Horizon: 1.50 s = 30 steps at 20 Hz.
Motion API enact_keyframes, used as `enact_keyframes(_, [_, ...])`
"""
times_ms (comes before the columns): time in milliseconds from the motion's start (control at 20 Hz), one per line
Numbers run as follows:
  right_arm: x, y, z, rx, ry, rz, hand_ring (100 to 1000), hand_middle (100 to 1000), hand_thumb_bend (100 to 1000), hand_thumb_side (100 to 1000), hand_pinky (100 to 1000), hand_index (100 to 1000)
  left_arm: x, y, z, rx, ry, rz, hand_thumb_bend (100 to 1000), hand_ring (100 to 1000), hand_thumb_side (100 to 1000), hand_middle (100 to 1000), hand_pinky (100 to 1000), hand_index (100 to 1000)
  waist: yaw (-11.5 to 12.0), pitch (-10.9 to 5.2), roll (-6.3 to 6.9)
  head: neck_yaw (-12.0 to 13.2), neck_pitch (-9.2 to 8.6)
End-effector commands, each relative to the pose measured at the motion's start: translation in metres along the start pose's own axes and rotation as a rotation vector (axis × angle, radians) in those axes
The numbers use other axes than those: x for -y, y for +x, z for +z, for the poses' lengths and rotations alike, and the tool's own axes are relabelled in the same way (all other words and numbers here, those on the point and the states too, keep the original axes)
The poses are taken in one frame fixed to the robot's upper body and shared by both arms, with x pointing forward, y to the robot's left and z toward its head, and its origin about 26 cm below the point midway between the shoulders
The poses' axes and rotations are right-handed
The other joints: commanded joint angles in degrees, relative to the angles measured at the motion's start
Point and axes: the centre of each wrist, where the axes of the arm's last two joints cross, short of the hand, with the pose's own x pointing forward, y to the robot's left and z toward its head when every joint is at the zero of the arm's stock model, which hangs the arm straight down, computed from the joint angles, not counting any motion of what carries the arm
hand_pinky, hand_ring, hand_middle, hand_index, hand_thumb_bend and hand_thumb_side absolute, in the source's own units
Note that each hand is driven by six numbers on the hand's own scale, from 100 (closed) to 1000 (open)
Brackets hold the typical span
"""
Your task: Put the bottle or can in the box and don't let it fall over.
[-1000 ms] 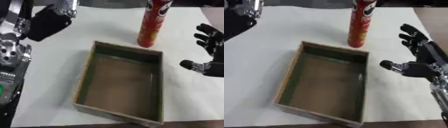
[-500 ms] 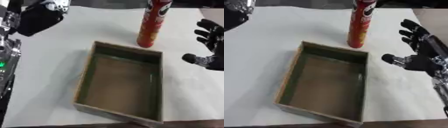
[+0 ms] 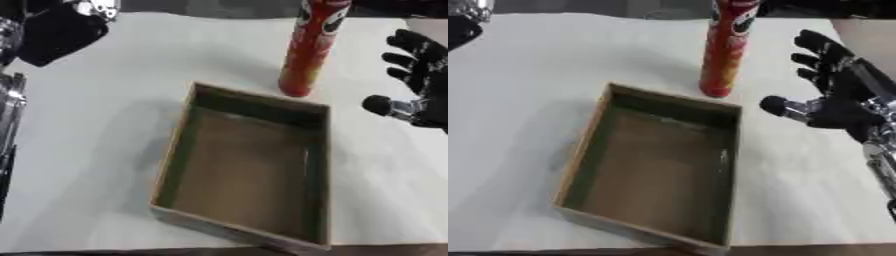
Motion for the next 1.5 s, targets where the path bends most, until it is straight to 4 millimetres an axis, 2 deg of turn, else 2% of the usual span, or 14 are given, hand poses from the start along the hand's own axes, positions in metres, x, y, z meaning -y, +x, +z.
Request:
enact_keyframes(50, [0.004,0.013,-0.002,0.013,0.007,0.028,1000,1000,776,183,1000,1000,-0.008,-0.005,-0.003,-0.006,0.022,-0.021,100,620,352,432,585,941,0.1,-0.64,-0.16,-0.3,-0.62])
enact_keyframes(850, [0.013,0.014,-0.005,-0.045,0.019,0.063,1000,1000,793,195,1000,1000,0.0,-0.036,-0.024,-0.064,-0.004,-0.109,100,618,338,425,579,934,1.8,0.93,-0.8,-0.7,-2.19])
enact_keyframes(1500, [0.029,0.013,-0.014,0.009,-0.017,0.072,1000,1000,793,197,1000,1000,0.001,-0.04,-0.04,-0.054,0.073,-0.124,100,614,303,422,575,906,3.2,3.13,-1.49,-1.4,-4.46])
